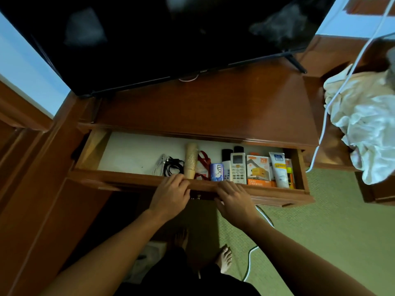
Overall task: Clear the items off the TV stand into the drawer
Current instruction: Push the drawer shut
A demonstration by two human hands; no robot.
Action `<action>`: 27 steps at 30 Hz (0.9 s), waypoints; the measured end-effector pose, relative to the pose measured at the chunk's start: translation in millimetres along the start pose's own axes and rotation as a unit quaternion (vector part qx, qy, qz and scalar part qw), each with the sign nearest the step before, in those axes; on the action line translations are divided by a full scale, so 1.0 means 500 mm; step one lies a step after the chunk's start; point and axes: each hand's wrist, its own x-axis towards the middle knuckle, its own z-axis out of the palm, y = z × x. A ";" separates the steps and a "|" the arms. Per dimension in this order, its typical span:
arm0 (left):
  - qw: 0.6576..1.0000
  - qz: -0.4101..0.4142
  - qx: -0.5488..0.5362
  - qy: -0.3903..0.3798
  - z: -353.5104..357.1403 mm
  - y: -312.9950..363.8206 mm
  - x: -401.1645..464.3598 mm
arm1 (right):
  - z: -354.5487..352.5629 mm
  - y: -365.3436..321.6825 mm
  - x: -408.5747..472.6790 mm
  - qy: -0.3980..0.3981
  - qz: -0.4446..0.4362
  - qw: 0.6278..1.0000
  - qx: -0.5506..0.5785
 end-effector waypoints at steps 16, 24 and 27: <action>0.989 -0.034 0.049 -0.133 0.084 -0.030 -0.091 | 0.120 -0.082 -0.047 -0.063 0.125 0.990 -0.021; 0.984 -0.026 0.053 -0.169 0.056 -0.046 -0.053 | 0.105 -0.070 -0.022 -0.076 0.113 0.991 -0.008; 0.982 -0.028 0.054 -0.181 0.049 -0.052 -0.030 | 0.101 -0.059 0.000 -0.070 0.114 0.991 -0.011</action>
